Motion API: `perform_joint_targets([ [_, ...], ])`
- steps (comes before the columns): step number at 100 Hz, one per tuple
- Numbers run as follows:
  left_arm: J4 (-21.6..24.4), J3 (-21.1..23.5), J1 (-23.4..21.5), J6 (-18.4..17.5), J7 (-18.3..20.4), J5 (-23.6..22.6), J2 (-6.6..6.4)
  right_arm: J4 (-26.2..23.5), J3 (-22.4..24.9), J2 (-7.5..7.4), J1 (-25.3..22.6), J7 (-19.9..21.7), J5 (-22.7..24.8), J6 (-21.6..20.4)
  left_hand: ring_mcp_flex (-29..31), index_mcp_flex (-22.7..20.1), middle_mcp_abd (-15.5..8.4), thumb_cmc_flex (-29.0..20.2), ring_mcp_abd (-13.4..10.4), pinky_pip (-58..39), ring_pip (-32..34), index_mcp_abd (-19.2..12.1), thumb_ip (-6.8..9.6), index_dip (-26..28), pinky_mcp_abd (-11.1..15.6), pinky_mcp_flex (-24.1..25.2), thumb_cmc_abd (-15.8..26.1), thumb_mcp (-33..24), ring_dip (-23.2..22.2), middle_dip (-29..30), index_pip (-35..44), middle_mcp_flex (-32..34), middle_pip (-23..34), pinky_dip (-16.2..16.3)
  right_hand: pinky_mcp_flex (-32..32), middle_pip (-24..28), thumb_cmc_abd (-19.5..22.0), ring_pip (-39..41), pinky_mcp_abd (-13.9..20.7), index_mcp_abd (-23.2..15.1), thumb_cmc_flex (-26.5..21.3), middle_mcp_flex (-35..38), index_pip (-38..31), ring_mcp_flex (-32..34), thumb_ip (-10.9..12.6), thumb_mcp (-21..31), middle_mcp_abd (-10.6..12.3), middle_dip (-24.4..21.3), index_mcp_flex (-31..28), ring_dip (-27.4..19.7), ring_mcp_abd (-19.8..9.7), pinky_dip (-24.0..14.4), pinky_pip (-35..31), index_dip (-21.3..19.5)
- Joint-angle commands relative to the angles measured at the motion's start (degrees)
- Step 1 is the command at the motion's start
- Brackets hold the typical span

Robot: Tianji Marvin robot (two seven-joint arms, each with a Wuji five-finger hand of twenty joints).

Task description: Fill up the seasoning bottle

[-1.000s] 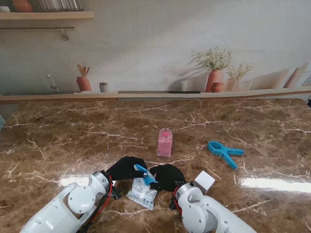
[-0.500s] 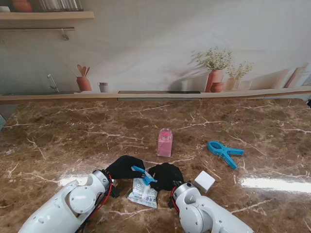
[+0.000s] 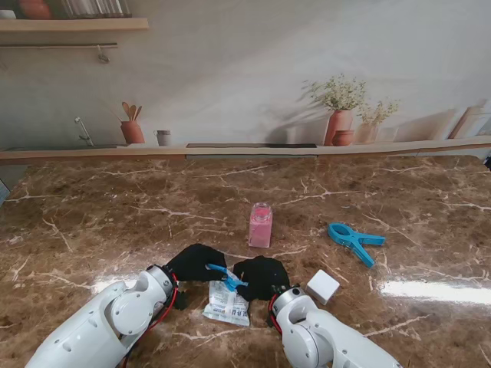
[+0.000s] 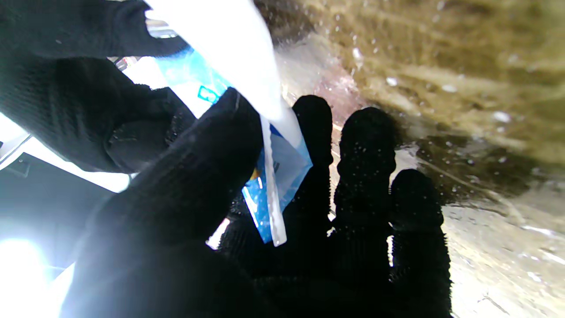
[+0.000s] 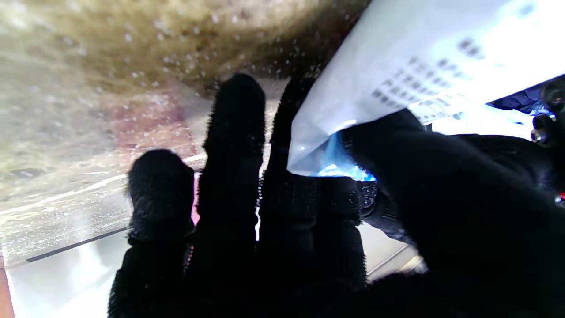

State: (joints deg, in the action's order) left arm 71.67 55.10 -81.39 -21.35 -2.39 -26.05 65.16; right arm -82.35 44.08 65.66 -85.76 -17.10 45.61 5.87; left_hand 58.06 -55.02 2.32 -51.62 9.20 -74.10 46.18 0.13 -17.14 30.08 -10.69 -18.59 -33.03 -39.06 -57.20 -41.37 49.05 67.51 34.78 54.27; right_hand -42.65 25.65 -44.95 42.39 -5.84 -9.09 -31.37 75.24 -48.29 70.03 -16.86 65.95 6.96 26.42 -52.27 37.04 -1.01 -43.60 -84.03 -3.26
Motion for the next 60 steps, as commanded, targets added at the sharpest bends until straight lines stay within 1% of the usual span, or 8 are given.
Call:
perform_joint_targets([
  [1, -2.24, 0.37, -0.68, 0.86, -0.37, 0.70, -0.48, 0.70, 1.01, -0.80, -2.02, 1.37, -0.29, 0.12, 0.86, -9.86, -2.36, -7.62, 5.57, 0.20, -1.29, -11.00, 8.07, 2.60, -6.79, 0.70, 5.38, -20.54, 0.13, -0.28, 9.20, 2.07, 0.89, 0.57, 5.31, -8.75, 1.46, -5.93, 0.96, -1.31, 0.78, -8.42, 7.91, -5.45, 4.09, 3.50, -2.70, -2.41, 3.49, 0.15, -0.68, 0.48, 4.02, -6.80],
  [3, -2.19, 0.44, -0.75, 0.91, -0.41, 0.87, -0.45, 0.25, 1.43, -0.87, -2.36, 1.57, -0.23, 0.06, 0.77, -9.65, -2.46, -7.57, 5.58, 0.13, -1.22, -11.06, 8.06, 2.62, -6.77, 0.72, 5.62, -20.32, 0.04, -0.38, 9.22, 1.91, 0.93, 0.58, 6.44, -8.70, 1.70, -6.73, 1.04, -0.65, 1.70, -9.91, 11.48, -6.77, 4.89, 3.26, -2.68, -2.65, 3.81, 0.02, -0.74, 0.60, 5.04, -9.45],
  [7, -2.13, 0.58, -0.83, 0.95, -0.58, 0.92, -0.41, -0.80, 2.46, -1.02, -3.14, 2.02, -0.20, -0.13, 0.65, -9.38, -2.58, -7.31, 5.46, 0.05, -1.17, -11.24, 8.04, 2.67, -6.73, 0.72, 5.97, -20.01, -0.03, -0.55, 9.28, 1.73, 0.96, 0.60, 8.65, -8.73, 2.04, -8.37, 0.91, 0.71, 4.87, -12.74, 18.95, -9.26, 9.33, 2.87, -2.53, -5.08, 4.20, -0.83, -0.71, 1.29, 7.83, -15.72],
  [9, -2.08, 0.65, -0.87, 0.98, -0.65, 0.89, -0.40, -1.52, 3.12, -1.11, -3.64, 2.41, -0.25, -0.25, 0.59, -9.25, -2.60, -7.24, 5.38, 0.04, -1.18, -11.27, 8.05, 2.69, -6.72, 0.72, 6.12, -19.93, -0.03, -0.61, 9.30, 1.64, 0.94, 0.60, 9.81, -9.12, 1.74, -9.34, 0.77, 1.06, 6.02, -14.04, 20.33, -10.51, 9.88, 2.05, -2.63, -5.34, 5.08, -1.32, -0.66, 1.72, 9.22, -16.86],
  [19, -1.73, 1.05, -1.12, 0.97, -0.80, 0.56, -0.46, -5.70, 6.88, -1.60, -6.64, 4.01, 0.16, -0.56, 0.30, -8.87, -2.63, -7.22, 5.36, 0.12, -1.26, -11.26, 7.98, 2.78, -6.68, 0.90, 6.31, -19.50, 0.01, -0.88, 9.37, 1.37, 0.83, 0.54, 12.56, -10.29, 1.36, -12.46, 0.66, 1.64, 10.13, -17.70, 22.83, -13.77, 9.58, -1.37, -2.77, -5.75, 8.02, -3.07, -0.43, 2.73, 13.10, -18.47],
  [37, -1.20, 1.31, -1.28, 0.36, -0.50, -0.61, -0.79, -14.22, 14.73, -2.03, -13.42, 3.81, 3.39, -0.04, -0.14, -8.40, -2.79, -7.30, 5.08, 0.52, -1.39, -11.54, 7.67, 2.88, -6.71, 1.26, 6.70, -18.76, 0.14, -1.17, 9.39, 1.12, 0.50, 0.34, 12.86, -10.23, 2.30, -13.37, 0.72, 1.75, 12.08, -18.19, 23.65, -14.37, 9.56, -4.00, -2.89, -5.68, 8.49, -3.68, -0.26, 2.67, 13.94, -19.23],
  [49, -1.32, 1.20, -1.18, 0.24, -0.63, -0.86, -0.80, -18.68, 19.81, -2.08, -17.12, 2.52, 6.87, 2.07, -0.27, -8.27, -2.78, -7.47, 5.11, 0.65, -1.42, -11.44, 7.57, 2.95, -6.78, 1.42, 6.78, -18.59, 0.14, -1.37, 9.44, 0.98, 0.38, 0.28, 12.90, -9.84, 2.87, -13.61, 0.72, 1.85, 12.08, -17.71, 23.85, -14.44, 9.84, -5.16, -2.85, -5.32, 8.12, -3.80, -0.24, 2.54, 14.10, -19.74],
  [60, -1.56, 1.00, -1.00, -0.27, -1.67, -2.36, -0.81, -20.10, 23.06, -2.07, -18.33, 1.79, 9.66, 5.37, -0.45, -8.17, -2.74, -7.56, 5.21, 0.73, -1.50, -11.36, 7.39, 2.93, -6.81, 1.58, 6.97, -18.27, 0.19, -1.50, 9.32, 0.85, 0.25, 0.27, 13.44, -9.44, 3.12, -13.88, 0.53, 2.08, 11.81, -17.38, 23.85, -14.75, 10.05, -5.41, -3.03, -4.82, 7.77, -3.87, -0.04, 2.75, 15.03, -20.25],
])
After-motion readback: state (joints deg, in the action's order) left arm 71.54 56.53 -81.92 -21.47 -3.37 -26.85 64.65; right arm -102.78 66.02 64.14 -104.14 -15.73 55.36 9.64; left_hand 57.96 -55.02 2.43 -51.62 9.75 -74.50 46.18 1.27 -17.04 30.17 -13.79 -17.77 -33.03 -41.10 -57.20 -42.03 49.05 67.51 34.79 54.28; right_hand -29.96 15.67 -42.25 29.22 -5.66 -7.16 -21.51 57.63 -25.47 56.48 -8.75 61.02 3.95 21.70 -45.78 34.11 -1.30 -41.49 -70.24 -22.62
